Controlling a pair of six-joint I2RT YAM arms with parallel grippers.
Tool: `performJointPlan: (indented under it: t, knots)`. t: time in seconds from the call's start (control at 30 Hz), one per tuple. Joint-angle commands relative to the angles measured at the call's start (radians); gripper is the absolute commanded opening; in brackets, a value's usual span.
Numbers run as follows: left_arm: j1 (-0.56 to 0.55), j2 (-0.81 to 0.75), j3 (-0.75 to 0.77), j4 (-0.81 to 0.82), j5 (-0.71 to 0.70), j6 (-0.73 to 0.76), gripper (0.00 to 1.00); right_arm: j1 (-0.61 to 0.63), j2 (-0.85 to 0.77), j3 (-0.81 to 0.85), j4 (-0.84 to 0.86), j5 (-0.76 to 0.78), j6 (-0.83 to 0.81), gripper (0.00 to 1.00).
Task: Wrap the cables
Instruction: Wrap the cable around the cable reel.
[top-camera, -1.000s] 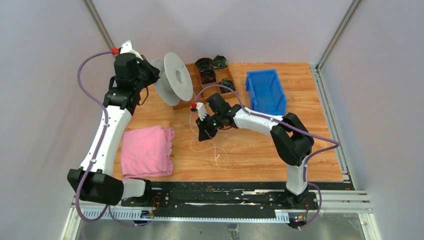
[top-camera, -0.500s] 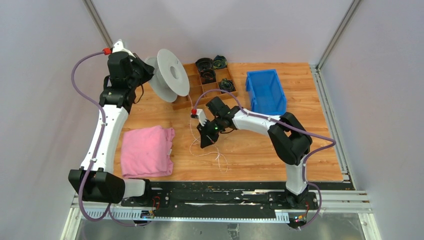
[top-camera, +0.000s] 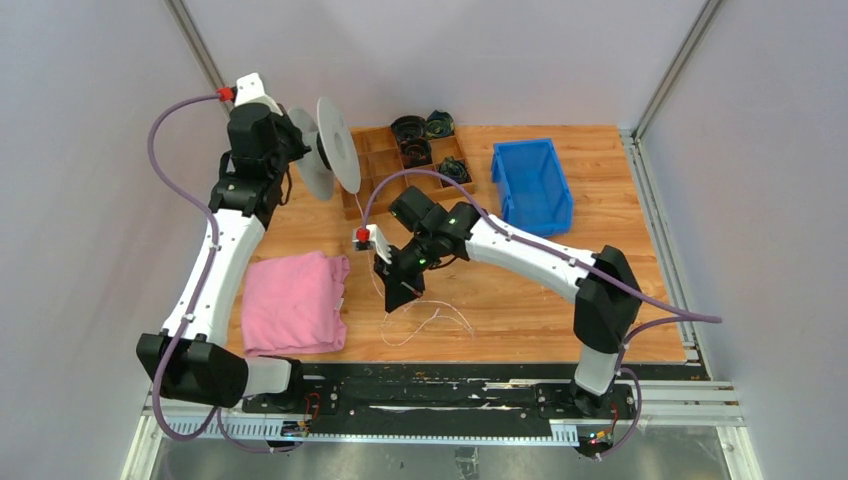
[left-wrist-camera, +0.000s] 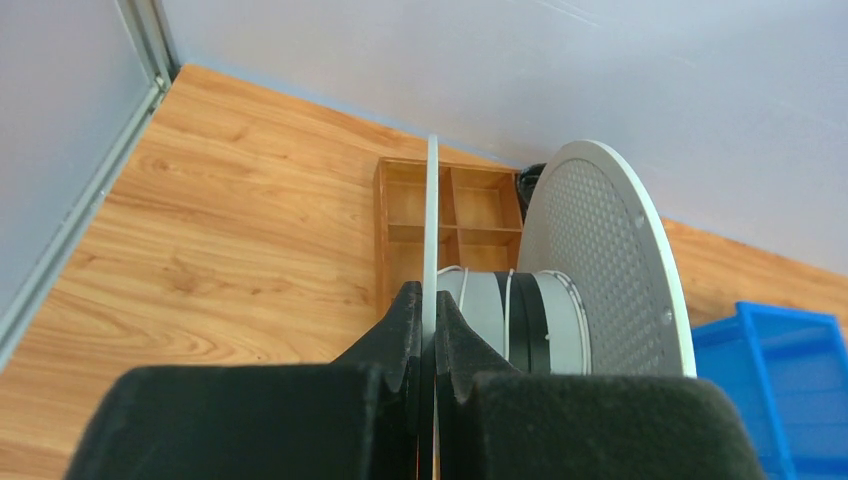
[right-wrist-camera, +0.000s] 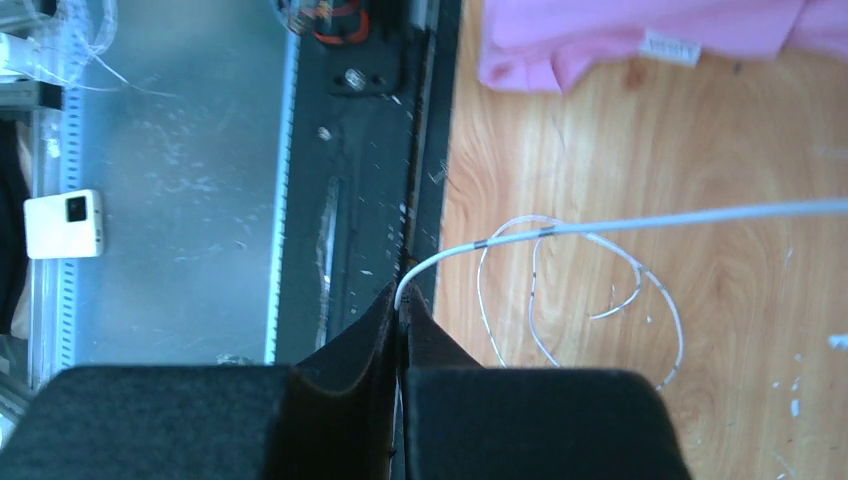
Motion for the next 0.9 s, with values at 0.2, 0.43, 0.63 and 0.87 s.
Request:
performJointPlan:
  t: [0.2,0.43,0.63,0.87]
  knots:
    - [-0.125,-0.02,-0.069,0.205,-0.163,0.214,0.0,0.029,-0.103,0.279,-0.237,0.047,-0.085,0.01]
    - [-0.221,-0.088,-0.194,0.253,-0.116,0.327,0.0,-0.052,-0.095,0.484,-0.23,0.143,-0.04,0.01]
    - [-0.239,-0.126,-0.238,0.218,-0.008,0.33,0.0,-0.132,-0.033,0.634,-0.203,0.19,0.009,0.01]
    - [-0.302,-0.141,-0.258,0.169,0.071,0.401,0.0,-0.239,0.044,0.78,-0.146,0.227,0.042,0.01]
